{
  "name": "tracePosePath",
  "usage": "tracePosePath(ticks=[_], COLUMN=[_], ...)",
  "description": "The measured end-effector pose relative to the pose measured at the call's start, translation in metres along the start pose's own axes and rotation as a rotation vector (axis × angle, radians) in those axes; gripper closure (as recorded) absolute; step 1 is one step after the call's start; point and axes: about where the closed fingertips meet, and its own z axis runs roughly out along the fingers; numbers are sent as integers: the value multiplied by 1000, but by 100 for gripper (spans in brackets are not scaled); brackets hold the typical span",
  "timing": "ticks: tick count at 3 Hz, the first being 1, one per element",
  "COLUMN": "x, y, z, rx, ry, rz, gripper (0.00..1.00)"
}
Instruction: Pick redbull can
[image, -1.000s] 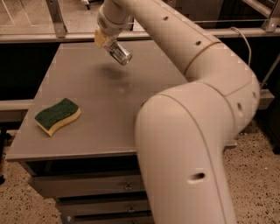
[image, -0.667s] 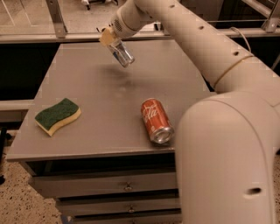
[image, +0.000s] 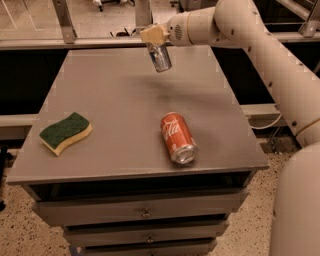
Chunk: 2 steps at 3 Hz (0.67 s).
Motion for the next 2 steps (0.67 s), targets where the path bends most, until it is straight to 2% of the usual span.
tracePosePath(ticks=[1, 2], x=[-7, -7], y=[8, 8], z=[-11, -7], rx=[-28, -38], ry=[-43, -53], rz=[-24, -28], gripper=[100, 100])
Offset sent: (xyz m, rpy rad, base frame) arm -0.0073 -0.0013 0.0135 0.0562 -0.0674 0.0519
